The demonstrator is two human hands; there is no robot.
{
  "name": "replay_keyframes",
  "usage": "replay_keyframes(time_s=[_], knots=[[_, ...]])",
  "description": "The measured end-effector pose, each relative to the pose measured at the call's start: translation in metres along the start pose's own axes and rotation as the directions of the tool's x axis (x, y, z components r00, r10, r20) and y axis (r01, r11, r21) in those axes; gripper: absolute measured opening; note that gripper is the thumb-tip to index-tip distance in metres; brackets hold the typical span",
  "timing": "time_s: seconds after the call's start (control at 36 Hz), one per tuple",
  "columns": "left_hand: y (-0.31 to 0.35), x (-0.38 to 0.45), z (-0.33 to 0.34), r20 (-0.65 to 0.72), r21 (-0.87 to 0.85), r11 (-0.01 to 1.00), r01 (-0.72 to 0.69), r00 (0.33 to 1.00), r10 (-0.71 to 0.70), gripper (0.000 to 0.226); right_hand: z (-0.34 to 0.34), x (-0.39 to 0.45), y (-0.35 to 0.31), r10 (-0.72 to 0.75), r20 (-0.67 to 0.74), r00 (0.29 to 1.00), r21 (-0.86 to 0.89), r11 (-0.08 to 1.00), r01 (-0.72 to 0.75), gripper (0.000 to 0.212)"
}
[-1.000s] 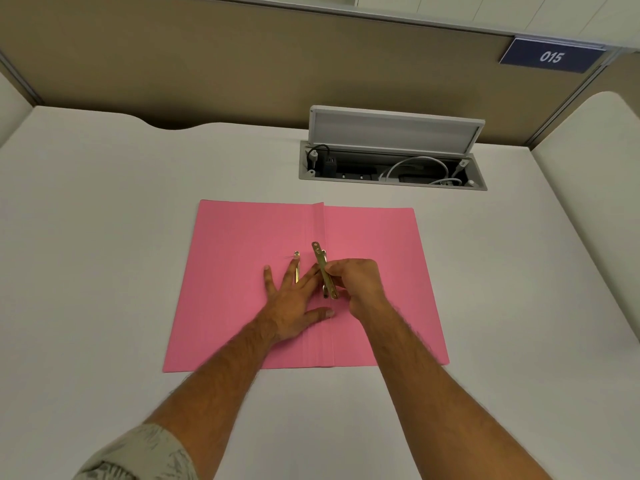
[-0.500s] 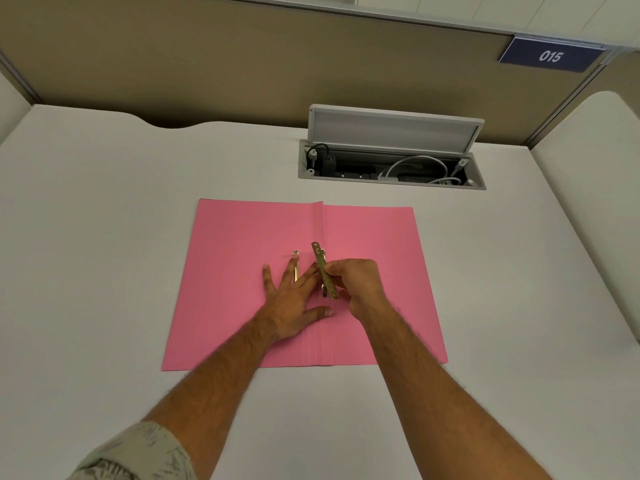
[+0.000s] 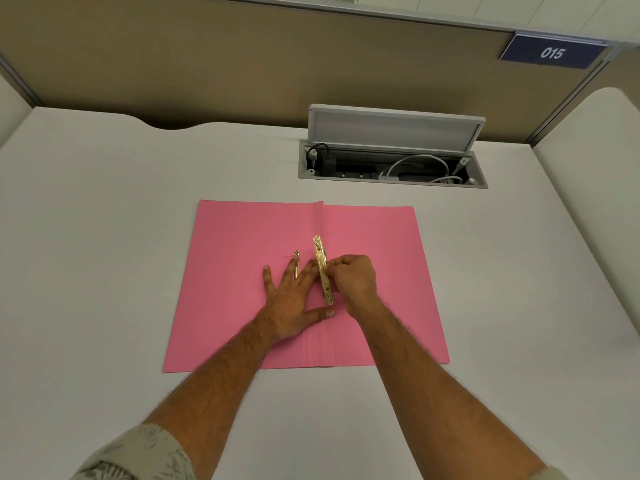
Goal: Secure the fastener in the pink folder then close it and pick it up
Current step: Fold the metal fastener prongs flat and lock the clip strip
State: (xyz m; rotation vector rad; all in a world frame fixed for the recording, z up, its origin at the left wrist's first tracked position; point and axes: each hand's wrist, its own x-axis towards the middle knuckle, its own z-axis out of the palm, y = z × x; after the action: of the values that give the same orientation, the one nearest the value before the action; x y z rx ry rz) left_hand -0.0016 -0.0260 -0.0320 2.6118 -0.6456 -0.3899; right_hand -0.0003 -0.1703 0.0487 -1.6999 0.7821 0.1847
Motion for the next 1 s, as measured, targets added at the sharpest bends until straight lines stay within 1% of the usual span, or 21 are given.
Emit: replay_keyframes(time_s=[0.14,0.25,0.36,0.5,0.67,0.78,0.86,0.94,1.0], knots=[[-0.001,0.000,0.000,-0.006,-0.015,1.000,0.021,1.000,-0.021,0.115,0.004,0.004,0.000,-0.033,-0.036,0.999,-0.163,0.986,0.027,0.013],[-0.002,0.000,0.001,-0.008,-0.012,1.000,0.027,1.000,-0.028,0.117,0.006,0.006,0.000,-0.041,-0.037,0.998,-0.247,0.969,0.030,0.013],[-0.001,0.000,0.001,-0.008,-0.014,1.000,0.017,1.000,-0.017,0.114,0.006,0.009,0.000,-0.038,-0.042,0.998,-0.281,0.959,0.024,0.014],[-0.001,0.000,-0.001,0.000,0.025,1.000,-0.002,1.000,0.002,0.103,0.006,0.012,0.001,-0.054,-0.050,0.997,-0.332,0.942,0.035,0.004],[-0.002,-0.001,-0.001,0.008,0.024,1.000,-0.012,1.000,0.012,0.097,0.007,0.016,0.003,-0.072,-0.069,0.995,-0.377,0.925,0.040,0.002],[-0.002,-0.001,0.000,0.005,0.025,1.000,-0.019,1.000,0.019,0.097,0.006,0.019,-0.002,-0.081,-0.057,0.995,-0.346,0.937,0.056,0.014],[-0.002,-0.001,0.001,-0.004,0.026,0.999,-0.032,0.999,0.033,0.093,0.002,0.023,-0.007,-0.128,-0.016,0.992,-0.313,0.943,0.117,0.023],[-0.003,-0.001,0.001,0.003,0.046,0.998,-0.045,0.999,0.045,0.090,0.002,0.027,-0.011,-0.208,0.054,0.977,-0.301,0.929,0.214,0.021],[-0.003,-0.001,0.001,0.013,0.066,0.997,-0.043,0.999,0.042,0.089,0.003,0.030,-0.013,-0.250,0.100,0.963,-0.323,0.907,0.269,0.020]])
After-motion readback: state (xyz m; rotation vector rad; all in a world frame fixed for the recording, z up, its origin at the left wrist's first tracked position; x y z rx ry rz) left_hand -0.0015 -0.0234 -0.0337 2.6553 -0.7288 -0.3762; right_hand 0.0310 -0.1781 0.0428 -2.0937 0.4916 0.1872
